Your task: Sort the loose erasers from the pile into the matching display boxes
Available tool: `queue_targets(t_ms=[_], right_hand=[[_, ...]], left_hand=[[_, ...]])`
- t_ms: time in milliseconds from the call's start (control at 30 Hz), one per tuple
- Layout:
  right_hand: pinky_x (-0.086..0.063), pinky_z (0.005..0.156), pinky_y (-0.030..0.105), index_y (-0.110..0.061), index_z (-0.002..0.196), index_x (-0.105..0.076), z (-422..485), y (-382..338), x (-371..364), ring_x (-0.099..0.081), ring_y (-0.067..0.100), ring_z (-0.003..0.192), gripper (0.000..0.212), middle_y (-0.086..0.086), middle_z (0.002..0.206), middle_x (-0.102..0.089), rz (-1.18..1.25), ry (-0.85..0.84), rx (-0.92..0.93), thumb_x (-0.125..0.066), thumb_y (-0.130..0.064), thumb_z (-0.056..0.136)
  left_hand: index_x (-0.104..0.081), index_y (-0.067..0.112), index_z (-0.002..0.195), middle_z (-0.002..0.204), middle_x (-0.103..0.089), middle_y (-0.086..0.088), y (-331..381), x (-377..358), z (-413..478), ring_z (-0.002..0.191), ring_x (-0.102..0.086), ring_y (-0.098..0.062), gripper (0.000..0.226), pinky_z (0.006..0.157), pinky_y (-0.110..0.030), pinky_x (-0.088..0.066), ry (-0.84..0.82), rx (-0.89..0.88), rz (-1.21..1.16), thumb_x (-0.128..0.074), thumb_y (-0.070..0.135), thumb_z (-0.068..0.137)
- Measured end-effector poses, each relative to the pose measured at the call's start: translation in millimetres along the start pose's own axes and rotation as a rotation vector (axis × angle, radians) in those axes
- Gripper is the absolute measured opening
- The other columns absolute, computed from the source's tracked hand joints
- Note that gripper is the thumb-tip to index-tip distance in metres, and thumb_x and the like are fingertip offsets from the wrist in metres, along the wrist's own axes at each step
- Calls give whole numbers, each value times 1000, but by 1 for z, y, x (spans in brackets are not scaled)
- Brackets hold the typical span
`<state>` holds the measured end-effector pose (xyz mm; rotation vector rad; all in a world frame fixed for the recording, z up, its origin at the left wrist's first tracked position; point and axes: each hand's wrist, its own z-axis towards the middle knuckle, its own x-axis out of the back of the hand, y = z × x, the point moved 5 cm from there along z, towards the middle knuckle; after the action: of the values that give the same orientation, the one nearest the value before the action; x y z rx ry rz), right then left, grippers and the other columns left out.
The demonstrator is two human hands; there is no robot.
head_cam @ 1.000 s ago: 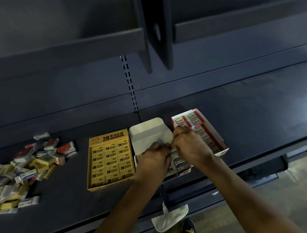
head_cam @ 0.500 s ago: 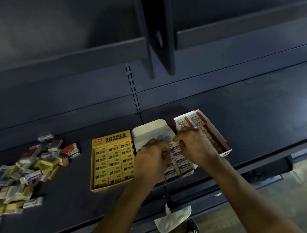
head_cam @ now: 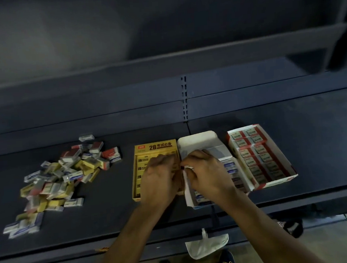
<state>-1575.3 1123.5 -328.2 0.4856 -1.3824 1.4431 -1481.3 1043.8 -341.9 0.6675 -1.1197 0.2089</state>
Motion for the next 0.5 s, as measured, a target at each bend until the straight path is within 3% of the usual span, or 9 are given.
queue_targets(t_ms=[233,500], right_hand=[[-52,70,34,-19,92,-70,15,-39,-35,-59,29,98,21,3,101,-64,30,-45,77,-67,-9,73],[-52,72,38,-16,94,-70,28,-83,-70,-57,30,96,21,3,98,-62,44,-61,158,-64,-10,75]], left_hand=[[-68,16,95,90,-66,-7,-43,29,-25,80,-63,-28,34,56,-30,-51,16,65,86,-78,11,63],[-71,17,94,89,-66,-9,-96,55,-47,79,-64,-31,29,59,-32,-52,48,121,116,-79,13,67]])
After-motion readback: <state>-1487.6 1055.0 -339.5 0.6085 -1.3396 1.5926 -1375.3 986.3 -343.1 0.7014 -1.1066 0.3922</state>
